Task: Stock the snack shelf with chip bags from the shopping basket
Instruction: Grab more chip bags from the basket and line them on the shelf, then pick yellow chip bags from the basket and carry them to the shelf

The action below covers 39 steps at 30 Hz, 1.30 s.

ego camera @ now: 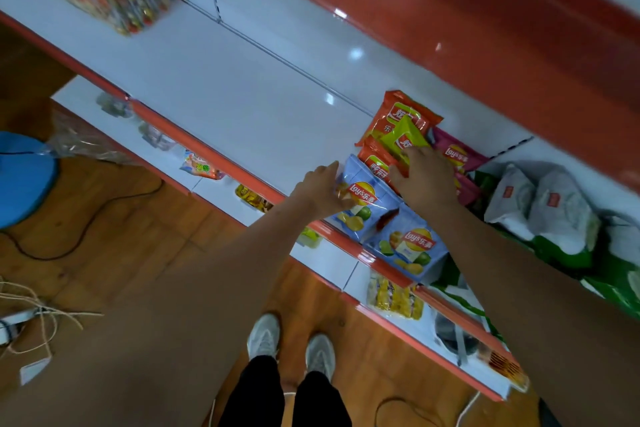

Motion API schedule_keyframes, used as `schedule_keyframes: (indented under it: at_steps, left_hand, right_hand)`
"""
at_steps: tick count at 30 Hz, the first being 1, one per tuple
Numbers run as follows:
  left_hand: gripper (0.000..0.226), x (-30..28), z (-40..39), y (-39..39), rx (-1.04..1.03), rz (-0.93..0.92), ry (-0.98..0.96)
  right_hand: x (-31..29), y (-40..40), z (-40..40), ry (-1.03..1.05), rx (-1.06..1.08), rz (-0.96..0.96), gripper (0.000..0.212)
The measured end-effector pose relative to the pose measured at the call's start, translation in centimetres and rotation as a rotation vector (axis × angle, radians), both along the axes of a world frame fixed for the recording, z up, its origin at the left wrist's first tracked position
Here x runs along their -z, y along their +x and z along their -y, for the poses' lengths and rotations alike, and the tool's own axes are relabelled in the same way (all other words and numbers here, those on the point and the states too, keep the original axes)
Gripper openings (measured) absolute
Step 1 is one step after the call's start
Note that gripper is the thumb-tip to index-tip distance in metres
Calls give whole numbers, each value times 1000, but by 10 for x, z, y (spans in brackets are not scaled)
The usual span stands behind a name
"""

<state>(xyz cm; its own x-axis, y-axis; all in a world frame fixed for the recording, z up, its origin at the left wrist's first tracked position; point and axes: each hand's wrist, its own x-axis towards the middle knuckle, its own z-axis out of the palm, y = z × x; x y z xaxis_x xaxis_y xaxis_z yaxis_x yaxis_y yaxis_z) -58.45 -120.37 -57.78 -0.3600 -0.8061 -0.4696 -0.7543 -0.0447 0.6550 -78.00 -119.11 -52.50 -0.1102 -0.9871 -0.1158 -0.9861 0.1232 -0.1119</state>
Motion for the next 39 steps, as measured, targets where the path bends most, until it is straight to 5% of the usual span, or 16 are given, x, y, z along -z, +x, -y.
schedule_keyframes:
  at_steps: [5, 13, 21, 29, 39]
  left_hand:
    - [92, -39, -20, 30, -153, -30, -8]
    - [67, -121, -108, 86, -599, -246, -54]
    - [59, -183, -239, 142, -1002, -245, -207]
    - [54, -229, -429, 189, -1425, -247, -359]
    - [44, -243, -767, 200, -2076, -160, -474]
  right_hand:
    - [-32, 24, -25, -52, -3, 99, 47]
    - [-73, 92, -74, -108, -183, 536, 55]
    - [-118, 179, -142, 31, -500, 903, 45]
    - [-164, 282, -277, 405, -950, 982, 52]
    - [-177, 397, -578, 871, -1481, 824, 47]
